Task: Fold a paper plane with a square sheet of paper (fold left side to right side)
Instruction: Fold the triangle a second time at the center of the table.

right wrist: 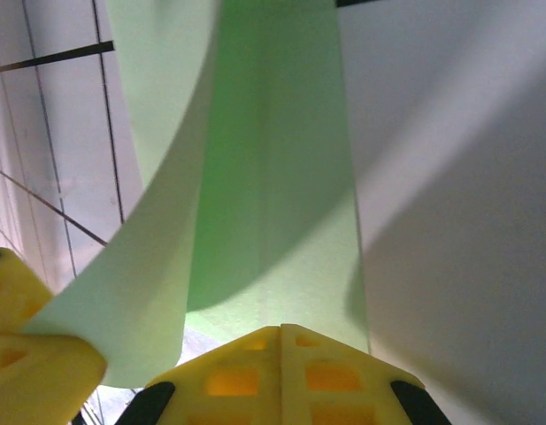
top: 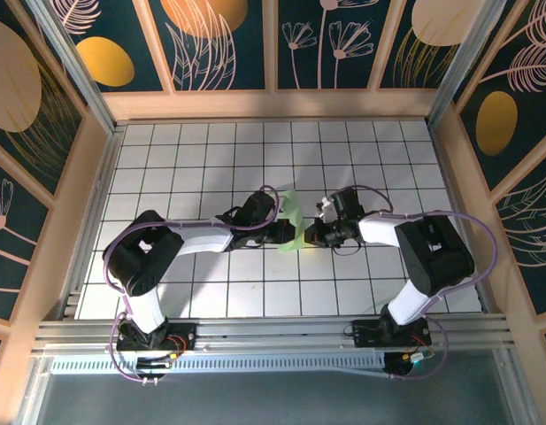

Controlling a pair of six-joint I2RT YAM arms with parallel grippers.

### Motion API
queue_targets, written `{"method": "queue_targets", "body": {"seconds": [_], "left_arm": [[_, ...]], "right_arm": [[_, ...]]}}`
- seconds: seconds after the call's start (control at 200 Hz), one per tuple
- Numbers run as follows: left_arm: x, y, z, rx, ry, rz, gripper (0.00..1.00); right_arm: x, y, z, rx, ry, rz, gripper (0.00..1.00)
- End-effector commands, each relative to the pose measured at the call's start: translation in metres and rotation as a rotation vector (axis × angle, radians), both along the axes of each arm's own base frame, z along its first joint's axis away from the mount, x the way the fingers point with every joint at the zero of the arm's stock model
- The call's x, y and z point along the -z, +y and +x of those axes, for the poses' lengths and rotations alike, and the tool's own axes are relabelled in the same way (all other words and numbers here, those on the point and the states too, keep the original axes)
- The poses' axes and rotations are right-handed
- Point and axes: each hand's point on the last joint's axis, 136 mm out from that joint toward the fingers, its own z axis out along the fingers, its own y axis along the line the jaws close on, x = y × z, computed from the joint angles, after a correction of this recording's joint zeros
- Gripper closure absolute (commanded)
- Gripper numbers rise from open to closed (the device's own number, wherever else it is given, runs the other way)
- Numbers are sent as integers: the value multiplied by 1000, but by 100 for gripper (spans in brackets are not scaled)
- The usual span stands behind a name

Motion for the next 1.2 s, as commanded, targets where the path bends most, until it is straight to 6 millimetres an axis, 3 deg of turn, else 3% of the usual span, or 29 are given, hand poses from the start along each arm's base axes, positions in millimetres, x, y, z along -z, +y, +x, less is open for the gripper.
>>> {"method": "queue_targets", "body": {"seconds": [0.0,0.24,0.686,1.061,1.086,1.196], "left_arm": [[12,8,-1,2,21,34,100],[20,22,2,10,20,80,100],[35,44,21,0,6,189,100],[42,54,30,-22,1,232,100],[33,49,38,-25,-19,220,100],[36,51,41,-25,-23,245,100]], "right_arm": [[9,-3,-3,-8,23,-53,100],[21,-10,-11,-23,55,-107,100],[26,-7,-12,-36,58,-139,100],[31,-7,-14,-41,67,-149,100],[31,-7,-15,-42,68,-149,100],[32,-8,-15,-42,70,-152,100]]}}
